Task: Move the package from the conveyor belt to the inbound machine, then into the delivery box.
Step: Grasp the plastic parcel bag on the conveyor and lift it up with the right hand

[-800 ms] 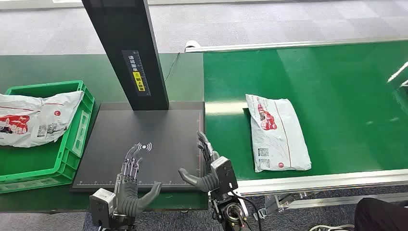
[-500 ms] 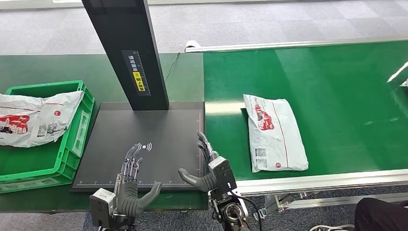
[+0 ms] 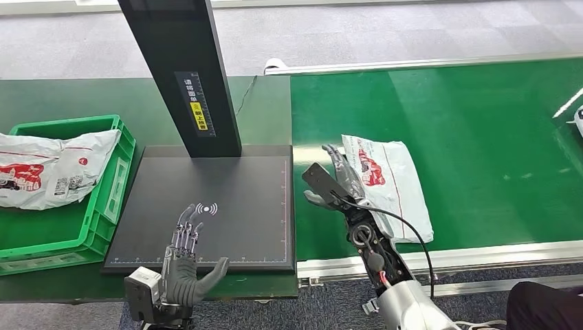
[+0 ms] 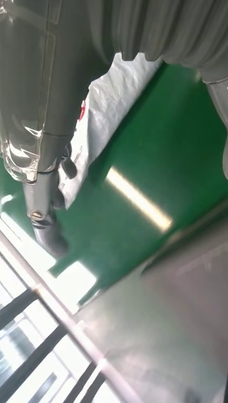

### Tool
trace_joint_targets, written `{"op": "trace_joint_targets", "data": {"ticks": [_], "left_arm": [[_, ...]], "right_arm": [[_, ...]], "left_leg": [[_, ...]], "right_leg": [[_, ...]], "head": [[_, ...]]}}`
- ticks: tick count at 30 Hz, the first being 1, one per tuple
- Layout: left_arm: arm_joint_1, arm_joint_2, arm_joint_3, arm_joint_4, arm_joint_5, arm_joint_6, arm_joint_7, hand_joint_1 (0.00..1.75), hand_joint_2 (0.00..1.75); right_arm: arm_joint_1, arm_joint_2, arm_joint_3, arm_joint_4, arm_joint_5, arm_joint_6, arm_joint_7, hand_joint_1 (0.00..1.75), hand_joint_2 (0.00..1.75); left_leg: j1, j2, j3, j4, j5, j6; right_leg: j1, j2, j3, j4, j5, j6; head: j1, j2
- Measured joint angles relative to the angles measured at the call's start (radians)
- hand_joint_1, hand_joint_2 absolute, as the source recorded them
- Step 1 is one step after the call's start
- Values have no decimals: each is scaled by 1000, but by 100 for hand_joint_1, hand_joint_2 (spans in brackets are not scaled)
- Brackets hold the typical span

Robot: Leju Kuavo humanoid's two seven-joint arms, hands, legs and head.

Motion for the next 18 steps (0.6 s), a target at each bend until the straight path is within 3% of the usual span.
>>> {"op": "trace_joint_targets", "data": {"ticks": [8,13,18], "left_arm": [[-7,1,0,1,6,-2,11,0,175],[-26,5,0,19,11,-1,1,0,175],[-35,10,0,28,11,-1,-2,0,175]], "right_arm": [[-83,-25,-41,134,-20,-75,46,0,175],[-157,-79,-139,176,-93,-13,79,0,175],[-181,-98,-190,207,-73,0,124,0,175]], "left_leg": [[1,-2,-3,0,1,-1],[-1,-2,-3,0,2,0],[-1,-2,-3,0,2,1]], "right_leg": [[0,-1,-3,0,0,0],[-1,-1,-2,0,1,1],[-1,-1,-2,0,1,1]], "head": [[0,0],[0,0],[0,0]]}}
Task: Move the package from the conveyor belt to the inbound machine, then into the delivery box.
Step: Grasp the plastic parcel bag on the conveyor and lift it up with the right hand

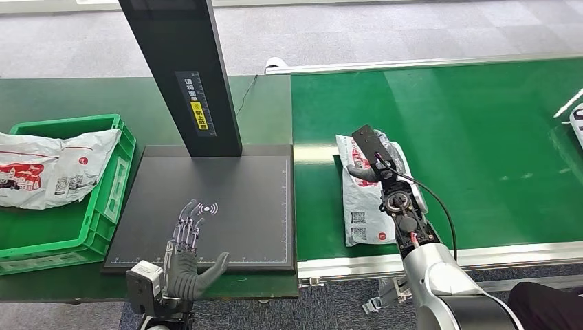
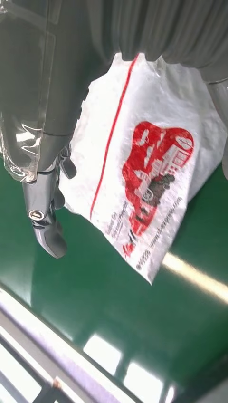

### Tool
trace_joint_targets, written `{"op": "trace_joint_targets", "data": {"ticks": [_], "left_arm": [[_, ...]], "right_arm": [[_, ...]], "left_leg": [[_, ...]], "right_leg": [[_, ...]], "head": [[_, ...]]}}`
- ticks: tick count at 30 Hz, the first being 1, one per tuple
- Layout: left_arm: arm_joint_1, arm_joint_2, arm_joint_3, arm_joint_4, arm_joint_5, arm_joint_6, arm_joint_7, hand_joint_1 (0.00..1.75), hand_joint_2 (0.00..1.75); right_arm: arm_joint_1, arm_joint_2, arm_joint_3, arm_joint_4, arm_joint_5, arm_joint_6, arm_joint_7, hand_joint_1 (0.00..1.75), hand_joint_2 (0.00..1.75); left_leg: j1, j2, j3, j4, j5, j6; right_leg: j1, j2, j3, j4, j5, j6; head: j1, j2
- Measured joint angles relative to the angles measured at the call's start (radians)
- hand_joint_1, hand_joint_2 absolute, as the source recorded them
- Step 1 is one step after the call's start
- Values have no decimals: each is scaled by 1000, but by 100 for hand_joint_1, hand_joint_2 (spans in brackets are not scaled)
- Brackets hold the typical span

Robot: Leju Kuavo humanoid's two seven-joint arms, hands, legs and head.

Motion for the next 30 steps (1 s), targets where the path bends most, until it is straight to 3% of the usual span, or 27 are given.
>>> {"op": "trace_joint_targets", "data": {"ticks": [20,30], "left_arm": [[-18,8,0,13,0,1,-2,0,175],[-38,10,-2,18,0,0,16,0,175]], "right_arm": [[-17,0,-27,51,116,55,135,0,175],[-17,-3,0,66,269,91,292,0,175]], "left_leg": [[1,0,0,0,0,0],[1,0,0,0,0,0]], "right_leg": [[0,0,0,0,0,0],[0,0,0,0,0,0]], "head": [[0,0],[0,0]]}}
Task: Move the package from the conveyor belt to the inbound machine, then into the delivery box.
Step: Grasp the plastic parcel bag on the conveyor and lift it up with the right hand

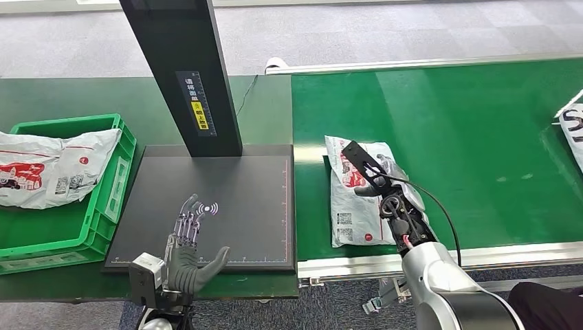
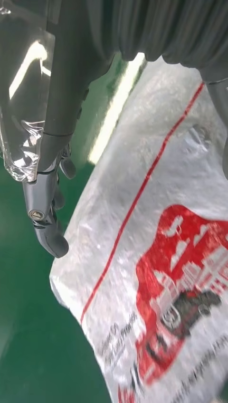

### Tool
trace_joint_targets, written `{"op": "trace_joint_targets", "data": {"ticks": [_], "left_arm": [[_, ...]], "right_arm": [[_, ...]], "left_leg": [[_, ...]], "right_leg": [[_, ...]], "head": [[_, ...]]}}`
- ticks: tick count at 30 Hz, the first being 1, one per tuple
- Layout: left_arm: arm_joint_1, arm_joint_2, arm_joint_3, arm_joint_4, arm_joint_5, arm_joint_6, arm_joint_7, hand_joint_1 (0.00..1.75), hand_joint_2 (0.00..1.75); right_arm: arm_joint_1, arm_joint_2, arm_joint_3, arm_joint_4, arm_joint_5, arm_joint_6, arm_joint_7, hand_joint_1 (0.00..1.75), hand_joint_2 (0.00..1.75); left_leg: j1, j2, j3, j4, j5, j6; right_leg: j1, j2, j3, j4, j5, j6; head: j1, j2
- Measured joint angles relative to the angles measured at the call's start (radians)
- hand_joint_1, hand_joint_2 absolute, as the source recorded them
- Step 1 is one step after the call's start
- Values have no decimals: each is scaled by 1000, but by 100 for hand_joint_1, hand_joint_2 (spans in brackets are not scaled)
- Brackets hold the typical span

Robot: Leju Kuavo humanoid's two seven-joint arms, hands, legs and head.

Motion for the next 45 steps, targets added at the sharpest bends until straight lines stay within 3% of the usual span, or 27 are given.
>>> {"op": "trace_joint_targets", "data": {"ticks": [4,13,25,32,45], "left_arm": [[-16,1,-1,16,1,-11,0,0,175],[-36,5,-1,36,3,-19,0,0,175],[-32,10,1,45,9,-17,-4,0,175],[-30,10,1,45,9,-17,-4,0,175],[-30,8,-4,45,5,-12,2,0,175]], "right_arm": [[0,-12,4,3,28,22,34,0,175],[-3,-27,-13,7,22,85,8,0,175],[15,32,-55,20,-8,203,-188,0,175],[32,74,-56,21,-5,234,-242,0,175],[71,144,-17,27,81,258,-163,0,175]], "left_leg": [[0,0,0,0,0,0],[0,0,0,0,0,0],[0,0,0,0,0,0],[0,0,0,0,0,0],[0,0,1,0,0,0]], "right_leg": [[0,0,0,0,0,0],[0,0,0,0,0,0],[0,0,0,0,0,0],[0,0,0,0,0,0],[0,0,0,0,0,0]], "head": [[0,0],[0,0],[0,0],[0,0],[0,0]]}}
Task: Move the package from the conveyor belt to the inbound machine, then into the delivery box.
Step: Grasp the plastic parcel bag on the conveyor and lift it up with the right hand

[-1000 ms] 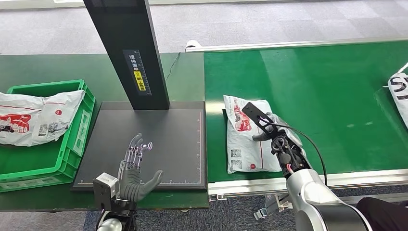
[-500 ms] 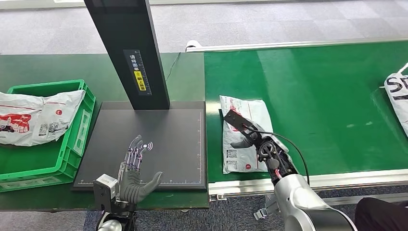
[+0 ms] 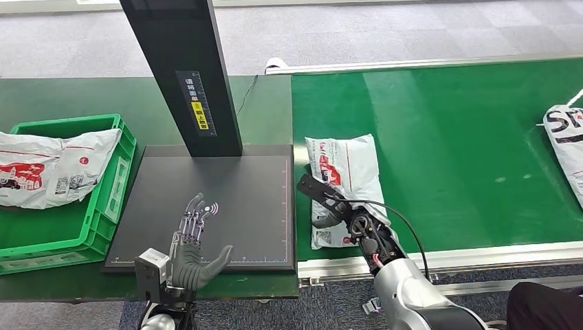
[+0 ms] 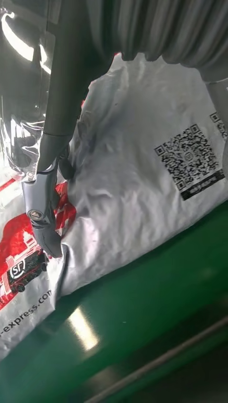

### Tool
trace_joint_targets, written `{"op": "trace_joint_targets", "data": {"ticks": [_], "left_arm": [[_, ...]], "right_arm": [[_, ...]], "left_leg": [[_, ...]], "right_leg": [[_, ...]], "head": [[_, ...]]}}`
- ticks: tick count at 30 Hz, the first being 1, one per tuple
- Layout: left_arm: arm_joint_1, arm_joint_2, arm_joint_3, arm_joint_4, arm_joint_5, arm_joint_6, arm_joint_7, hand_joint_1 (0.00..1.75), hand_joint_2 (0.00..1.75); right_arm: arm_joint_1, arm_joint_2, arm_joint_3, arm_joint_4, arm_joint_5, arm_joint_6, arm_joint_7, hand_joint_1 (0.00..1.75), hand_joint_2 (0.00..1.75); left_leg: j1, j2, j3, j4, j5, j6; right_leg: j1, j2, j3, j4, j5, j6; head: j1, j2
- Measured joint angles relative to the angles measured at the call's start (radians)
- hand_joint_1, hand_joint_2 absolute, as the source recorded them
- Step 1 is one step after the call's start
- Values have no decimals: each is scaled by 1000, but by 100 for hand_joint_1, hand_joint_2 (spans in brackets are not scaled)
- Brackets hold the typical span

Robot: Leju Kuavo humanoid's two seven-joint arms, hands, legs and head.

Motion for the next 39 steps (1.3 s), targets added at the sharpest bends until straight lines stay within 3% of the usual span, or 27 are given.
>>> {"op": "trace_joint_targets", "data": {"ticks": [7,11,31,35,39], "left_arm": [[0,-1,-3,-6,2,4,13,0,175],[2,-1,-5,-12,6,9,17,0,175],[2,-1,-19,-12,17,12,21,0,175],[3,-1,-19,-13,17,13,21,0,175],[12,-1,-19,-23,17,13,21,0,175]], "right_arm": [[6,21,56,1,80,21,65,1,175],[11,34,96,2,119,29,94,175,175],[5,46,190,2,178,97,100,175,175],[7,48,183,2,140,61,63,175,175],[12,51,145,2,59,-34,-27,175,175]], "left_leg": [[0,0,1,0,0,0],[0,0,1,0,0,0],[0,0,3,0,0,0],[0,0,3,0,0,0],[0,1,1,0,0,0]], "right_leg": [[0,0,1,0,0,0],[0,0,1,0,0,0],[0,0,3,0,0,0],[0,0,3,0,0,0],[0,0,2,0,0,0]], "head": [[0,0],[0,0],[0,0],[0,0],[0,0]]}}
